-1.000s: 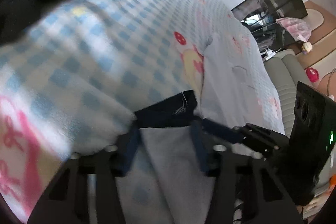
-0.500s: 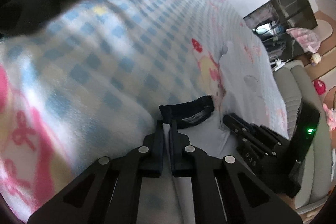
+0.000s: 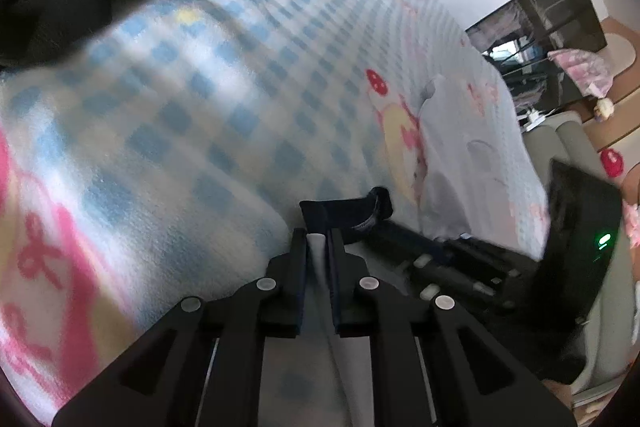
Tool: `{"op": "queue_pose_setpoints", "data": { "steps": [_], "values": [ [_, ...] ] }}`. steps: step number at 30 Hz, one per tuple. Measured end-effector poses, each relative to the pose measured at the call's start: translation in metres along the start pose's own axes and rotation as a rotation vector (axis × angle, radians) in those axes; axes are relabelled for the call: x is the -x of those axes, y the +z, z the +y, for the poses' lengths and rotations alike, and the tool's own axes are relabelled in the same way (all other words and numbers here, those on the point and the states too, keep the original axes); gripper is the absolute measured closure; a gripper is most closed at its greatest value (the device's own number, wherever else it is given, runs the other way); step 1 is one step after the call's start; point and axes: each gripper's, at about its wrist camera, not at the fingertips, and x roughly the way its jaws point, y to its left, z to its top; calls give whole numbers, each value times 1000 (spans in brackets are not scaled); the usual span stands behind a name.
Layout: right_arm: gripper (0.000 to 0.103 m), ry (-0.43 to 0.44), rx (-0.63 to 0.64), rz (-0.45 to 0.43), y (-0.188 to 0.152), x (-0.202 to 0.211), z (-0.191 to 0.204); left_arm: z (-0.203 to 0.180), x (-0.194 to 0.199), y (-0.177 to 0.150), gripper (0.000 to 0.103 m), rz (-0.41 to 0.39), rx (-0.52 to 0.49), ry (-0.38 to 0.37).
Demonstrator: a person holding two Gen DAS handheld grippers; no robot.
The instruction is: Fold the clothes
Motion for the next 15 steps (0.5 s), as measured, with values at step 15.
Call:
{"op": "queue_pose_setpoints", "data": {
  "steps": [15],
  "values": [
    [96,14,-323,-120,-97,100,-51,-46,31,-21,99,-151,-247,30]
  ]
}}
